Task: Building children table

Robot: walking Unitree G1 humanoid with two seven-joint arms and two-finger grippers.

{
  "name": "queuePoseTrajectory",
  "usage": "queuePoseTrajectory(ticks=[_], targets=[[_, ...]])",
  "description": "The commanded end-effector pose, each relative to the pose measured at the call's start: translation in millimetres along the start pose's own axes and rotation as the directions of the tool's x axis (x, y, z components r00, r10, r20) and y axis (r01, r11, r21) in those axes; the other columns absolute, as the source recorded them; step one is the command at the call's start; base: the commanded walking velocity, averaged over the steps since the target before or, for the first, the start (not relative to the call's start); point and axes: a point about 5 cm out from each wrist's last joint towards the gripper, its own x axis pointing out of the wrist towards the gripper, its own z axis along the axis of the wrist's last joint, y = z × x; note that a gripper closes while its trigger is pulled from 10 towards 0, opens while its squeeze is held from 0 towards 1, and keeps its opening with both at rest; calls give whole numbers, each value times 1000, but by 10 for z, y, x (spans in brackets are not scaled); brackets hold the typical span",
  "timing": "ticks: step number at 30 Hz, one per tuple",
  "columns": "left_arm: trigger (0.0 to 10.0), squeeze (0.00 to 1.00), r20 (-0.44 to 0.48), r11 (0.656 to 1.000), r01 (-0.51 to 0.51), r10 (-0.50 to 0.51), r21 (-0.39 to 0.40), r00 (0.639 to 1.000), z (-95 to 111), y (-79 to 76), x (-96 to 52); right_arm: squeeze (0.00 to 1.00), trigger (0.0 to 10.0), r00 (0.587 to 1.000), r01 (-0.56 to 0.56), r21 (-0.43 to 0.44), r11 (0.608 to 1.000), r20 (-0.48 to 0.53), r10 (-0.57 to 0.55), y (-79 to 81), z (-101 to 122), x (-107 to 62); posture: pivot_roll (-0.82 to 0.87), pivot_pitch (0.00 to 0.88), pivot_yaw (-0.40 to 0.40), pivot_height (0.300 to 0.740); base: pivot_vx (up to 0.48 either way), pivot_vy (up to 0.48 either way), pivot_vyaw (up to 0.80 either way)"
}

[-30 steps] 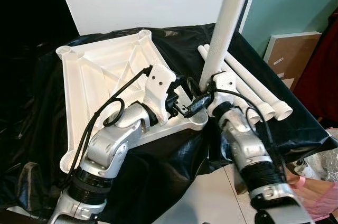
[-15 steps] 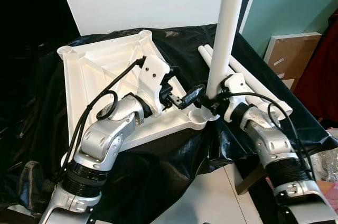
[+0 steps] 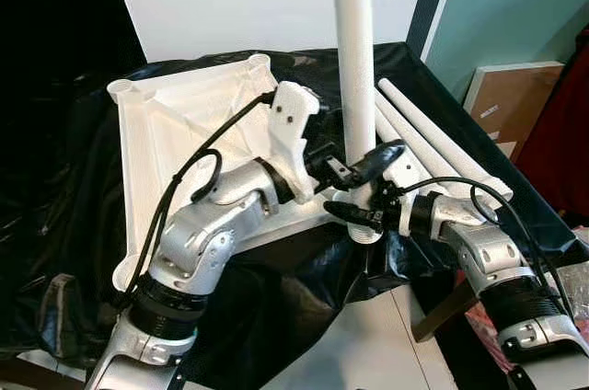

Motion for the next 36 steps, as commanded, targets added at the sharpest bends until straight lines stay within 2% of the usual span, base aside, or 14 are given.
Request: queuePoseTrajectory(ticks=[1, 6, 7, 11, 21, 22, 23, 24, 27, 29, 31, 36], targets=[[10000, 0, 4, 958, 287, -287, -23, 958, 3, -160, 41, 0, 10000, 998, -63, -2, 998, 6, 63, 50, 35, 18, 1, 13, -19, 740, 0, 0, 0], [10000, 0, 14, 950, 309, -309, -52, 951, 13, -166, 79, 0, 10000, 995, -100, -4, 995, -2, 100, 83, 41, 20, 1, 13, -19, 740, 0, 0, 0], [0, 0, 12, 950, 307, -307, -57, 952, 9, -160, 89, 0, 10000, 994, -106, -4, 994, -5, 106, 89, 39, 18, -4, 4, -13, 740, 0, 0, 0], [0, 0, 12, 952, 300, -299, -61, 954, 4, -137, 90, 0, 10000, 996, -94, 11, 995, 1, 94, 77, 45, 16, -6, 0, -11, 740, 0, 0, 0], [0, 0, -9, 982, 181, -182, -45, 983, 28, -6, 123, 0, 10000, 999, -40, 25, 999, 21, 40, 24, 85, 10, -4, 0, -14, 740, 0, 0, 0], [0, 0, -27, 989, 141, -142, -41, 989, 27, 36, 137, 627, 10000, 999, -21, 35, 999, 31, 20, 8, 95, 13, -4, 0, -14, 740, 0, 0, 0], [0, 0, -41, 993, 113, -115, -37, 993, 26, 66, 146, 627, 10000, 999, -9, 42, 999, 38, 8, -3, 103, 16, -4, 0, -14, 740, 0, 0, 0], [10000, 0, -48, 995, 100, -101, -24, 994, 34, 77, 154, 1000, 10000, 999, 6, 49, 999, 48, -8, -17, 114, 16, -5, 0, -14, 740, 0, 0, 0], [10000, 0, -52, 995, 95, -96, -15, 994, 40, 80, 158, 1000, 10000, 998, 15, 54, 998, 55, -18, -26, 121, 16, -5, 0, -14, 740, 0, 0, 0], [10000, 0, -39, 997, 74, -74, -13, 997, 107, 79, 191, 1000, 10000, 995, 65, 50, 997, 79, -69, -62, 146, 22, -7, 0, -14, 740, 0, 0, 0], [10000, 0, -44, 1000, 7, -7, -1, 999, 156, 112, 235, 1000, 10000, 985, 133, 55, 990, 106, -138, -92, 185, 39, -12, 0, -13, 740, 0, 0, 0], [10000, 0, -40, 998, -65, 65, -2, 997, 205, 159, 281, 1000, 10000, 967, 220, 68, 973, 118, -227, -115, 206, 64, -14, 5, -14, 740, 0, 0, 0]])
